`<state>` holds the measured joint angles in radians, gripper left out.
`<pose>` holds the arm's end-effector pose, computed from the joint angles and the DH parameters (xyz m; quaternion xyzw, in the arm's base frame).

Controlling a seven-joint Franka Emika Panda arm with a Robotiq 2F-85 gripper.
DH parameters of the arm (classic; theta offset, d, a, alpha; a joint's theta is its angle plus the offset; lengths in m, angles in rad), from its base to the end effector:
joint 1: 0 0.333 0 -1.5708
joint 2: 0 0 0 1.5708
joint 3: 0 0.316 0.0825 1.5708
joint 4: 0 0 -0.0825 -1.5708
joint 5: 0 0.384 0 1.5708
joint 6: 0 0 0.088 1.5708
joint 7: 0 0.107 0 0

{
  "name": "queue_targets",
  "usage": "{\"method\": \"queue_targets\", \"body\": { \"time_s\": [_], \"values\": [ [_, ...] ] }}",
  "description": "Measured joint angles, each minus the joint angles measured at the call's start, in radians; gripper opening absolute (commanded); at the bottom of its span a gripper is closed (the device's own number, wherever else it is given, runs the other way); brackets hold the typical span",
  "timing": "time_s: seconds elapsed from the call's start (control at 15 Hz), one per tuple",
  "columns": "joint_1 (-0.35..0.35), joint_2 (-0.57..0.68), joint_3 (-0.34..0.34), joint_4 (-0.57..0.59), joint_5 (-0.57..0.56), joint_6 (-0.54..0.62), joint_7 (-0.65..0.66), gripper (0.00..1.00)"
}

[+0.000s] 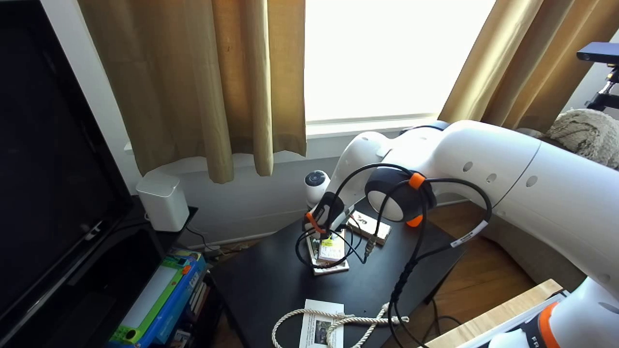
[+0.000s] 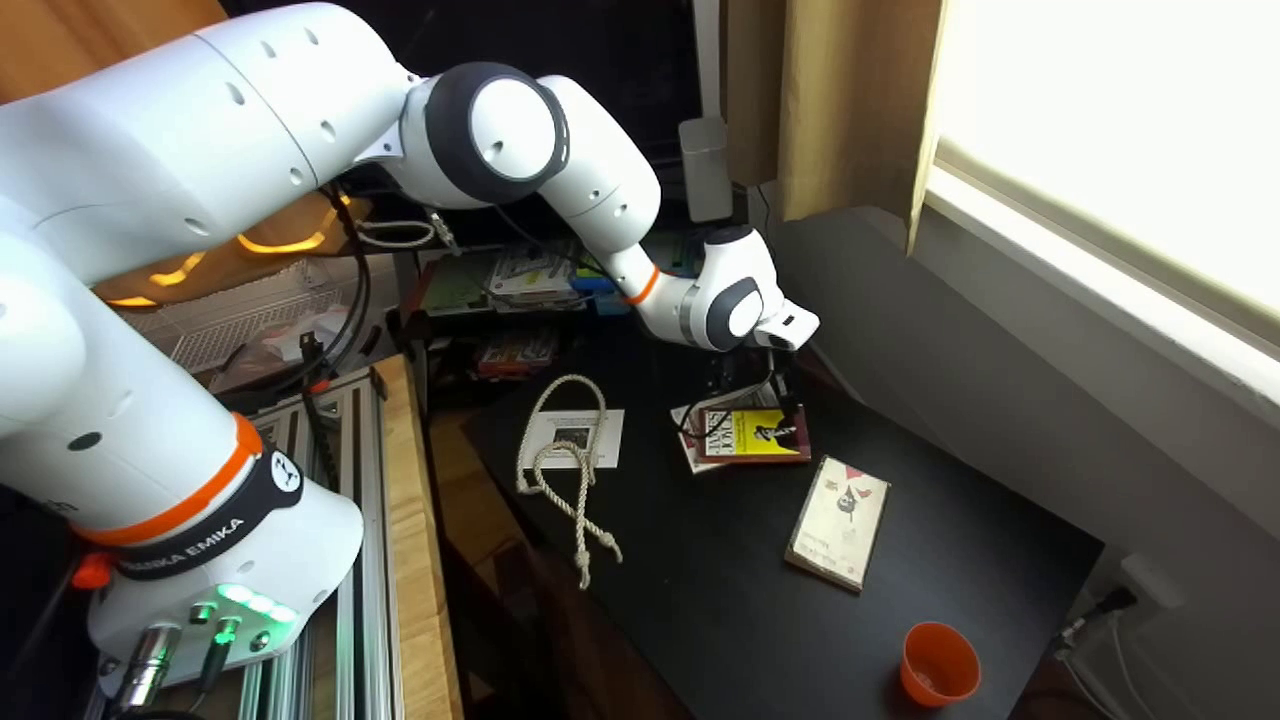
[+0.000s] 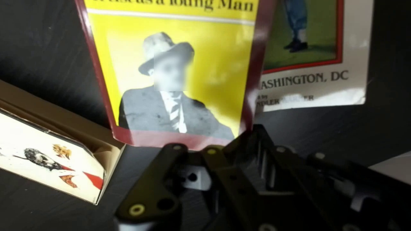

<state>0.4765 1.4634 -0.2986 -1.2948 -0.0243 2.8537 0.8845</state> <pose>0.6393 0.1534 -0.1153 0.9673 -0.1976 0.1312 0.0899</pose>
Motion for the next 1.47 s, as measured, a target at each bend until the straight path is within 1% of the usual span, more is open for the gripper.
{"method": "queue_targets", "body": {
  "time_s": [0.4, 0.47, 0.53, 0.6, 0.67, 0.8, 0.87, 1.13, 1.2, 1.47],
  "values": [
    [0.0, -0.023, 0.0, -0.028, -0.001, 0.036, -0.006, 0.01],
    [0.0, -0.036, -0.001, -0.041, -0.001, 0.036, -0.008, 0.29],
    [0.0, -0.049, -0.001, -0.055, -0.003, 0.036, -0.013, 0.31],
    [0.0, -0.063, -0.001, -0.069, -0.003, 0.03, -0.017, 0.37],
    [0.001, -0.073, -0.002, -0.081, -0.003, 0.019, -0.022, 0.46],
    [0.001, -0.085, -0.004, -0.098, -0.003, 0.001, -0.029, 0.59],
    [0.001, -0.087, -0.005, -0.105, -0.003, -0.004, -0.034, 0.68],
    [-0.001, -0.085, -0.008, -0.126, -0.003, -0.01, -0.06, 0.96],
    [-0.001, -0.082, -0.008, -0.127, -0.003, -0.01, -0.065, 1.0],
    [0.001, -0.066, -0.013, -0.12, -0.003, -0.007, -0.065, 1.0]
  ]
}}
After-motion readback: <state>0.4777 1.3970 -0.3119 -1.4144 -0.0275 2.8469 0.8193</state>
